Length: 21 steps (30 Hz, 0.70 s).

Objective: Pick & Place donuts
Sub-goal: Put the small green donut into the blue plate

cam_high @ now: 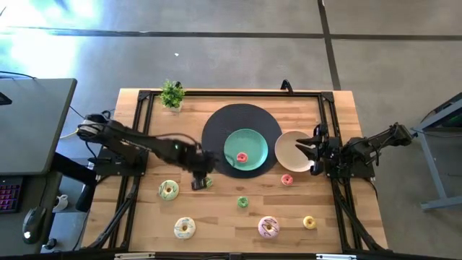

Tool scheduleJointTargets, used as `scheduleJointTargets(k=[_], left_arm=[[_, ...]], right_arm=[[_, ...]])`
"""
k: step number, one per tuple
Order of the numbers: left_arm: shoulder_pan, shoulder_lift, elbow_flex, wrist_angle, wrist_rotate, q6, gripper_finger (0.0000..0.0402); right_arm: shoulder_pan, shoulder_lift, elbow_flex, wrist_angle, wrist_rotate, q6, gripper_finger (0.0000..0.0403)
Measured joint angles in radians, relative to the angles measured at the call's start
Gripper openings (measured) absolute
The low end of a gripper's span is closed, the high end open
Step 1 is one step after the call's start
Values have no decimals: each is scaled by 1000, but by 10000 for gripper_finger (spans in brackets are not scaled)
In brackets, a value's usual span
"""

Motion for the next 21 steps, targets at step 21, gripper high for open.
scheduleJointTargets(k=[21], left_arm=[[-54, 87, -172, 283, -53, -150, 138]], right_arm=[[0, 12, 0, 11, 0, -1, 80]])
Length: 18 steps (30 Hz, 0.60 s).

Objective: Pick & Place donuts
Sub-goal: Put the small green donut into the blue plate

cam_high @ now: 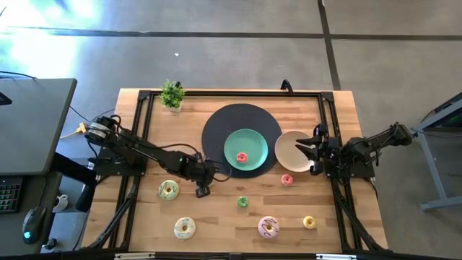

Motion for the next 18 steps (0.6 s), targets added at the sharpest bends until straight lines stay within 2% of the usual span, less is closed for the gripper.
scheduleJointTargets(k=[7, 10, 18], left_arm=[[0, -1, -50, 4, -8, -32, 138], [0, -1, -52, 34, -9, 4, 128], [1, -1, -52, 252, -22, 95, 13]], right_arm=[[0, 1, 0, 4, -4, -3, 80], [0, 1, 0, 4, -4, -4, 80], [0, 1, 0, 4, 3, -1, 80]])
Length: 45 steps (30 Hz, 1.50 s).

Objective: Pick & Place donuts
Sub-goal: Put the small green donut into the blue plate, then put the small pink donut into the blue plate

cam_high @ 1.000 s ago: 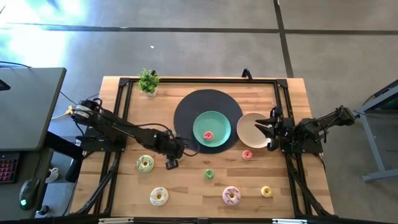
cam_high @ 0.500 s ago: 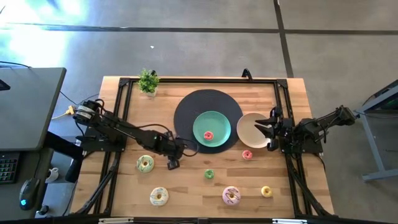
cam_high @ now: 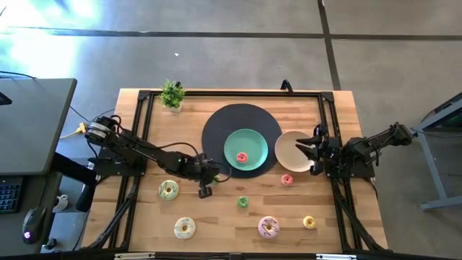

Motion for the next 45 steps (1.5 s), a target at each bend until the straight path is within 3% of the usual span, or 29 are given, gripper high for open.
scheduleJointTargets(k=[6, 9, 16, 26, 35, 39, 45], left_arm=[[50, -3, 22, 293, -92, 94, 22], [128, -3, 81, 232, -75, 138, 10], [329, 61, 137, 136, 111, 130, 12], [402, 149, 139, 146, 176, 88, 18], [399, 150, 138, 147, 178, 114, 114], [399, 150, 138, 155, 170, 115, 158], [399, 119, 137, 213, 162, 154, 174]], right_arm=[[0, 0, 0, 2, 16, -5, 80], [0, 0, 0, 7, 23, -5, 80], [0, 0, 0, 7, 23, -6, 80], [0, 0, 0, -75, -4, -67, 80], [0, 2, 0, -95, -107, -108, 80], [0, 31, 0, -78, -76, -113, 80], [0, 149, 23, 17, -143, -47, 80]])
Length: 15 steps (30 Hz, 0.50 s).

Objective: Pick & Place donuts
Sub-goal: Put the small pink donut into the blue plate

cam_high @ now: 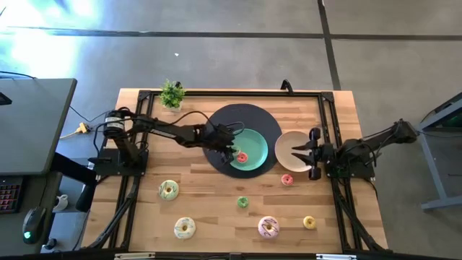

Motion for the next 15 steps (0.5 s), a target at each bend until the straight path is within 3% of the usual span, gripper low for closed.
scheduleJointTargets(k=[4, 9, 15], left_arm=[[0, -16, 2, 86, -24, 20, 174], [0, -17, 2, 169, 12, 21, 174], [-9, -17, 2, 185, 38, 21, 174]], right_arm=[[10, 155, 111, -77, 22, 23, 80], [8, 437, 341, -372, 15, 201, 80], [10, 825, 567, -768, -233, 336, 80]])
